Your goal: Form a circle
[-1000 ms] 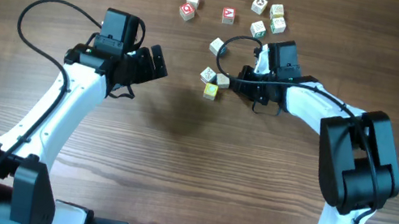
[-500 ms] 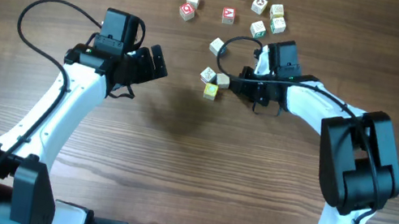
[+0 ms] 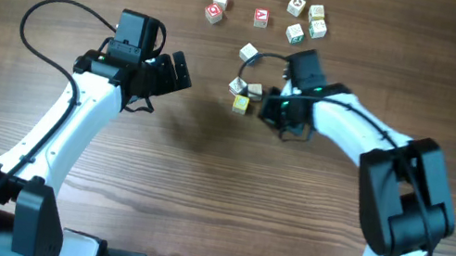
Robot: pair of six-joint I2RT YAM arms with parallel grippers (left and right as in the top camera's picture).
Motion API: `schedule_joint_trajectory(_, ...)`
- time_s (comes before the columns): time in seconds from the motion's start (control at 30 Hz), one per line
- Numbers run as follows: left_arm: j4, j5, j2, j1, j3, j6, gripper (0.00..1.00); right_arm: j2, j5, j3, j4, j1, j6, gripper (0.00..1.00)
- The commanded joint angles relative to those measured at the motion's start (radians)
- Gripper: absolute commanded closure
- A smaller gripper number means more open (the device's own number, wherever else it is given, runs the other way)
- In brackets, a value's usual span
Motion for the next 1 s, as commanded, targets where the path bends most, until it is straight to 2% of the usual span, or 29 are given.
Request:
schedule_joint_trajectory(0.0,0.000,-0.010,-0.001,0.003,-0.001,0.019,0.00,0.044,0.136,-0.031,0.003,0.078,0.092,0.95)
schedule_joint_trajectory(0.2,0.000,-0.010,-0.001,0.003,-0.001,0.019,0.00,0.044,0.150,-0.031,0.053,0.102,0.146,0.95)
schedule_joint_trajectory(0.67,0.000,-0.010,-0.001,0.003,-0.001,0.019,0.00,0.044,0.154,-0.031,0.093,0.122,0.143,0.96)
schedule_joint_trajectory(0.97,0.000,-0.010,-0.001,0.003,-0.001,0.019,0.00,0.043,0.138,-0.031,0.055,0.125,0.144,0.95)
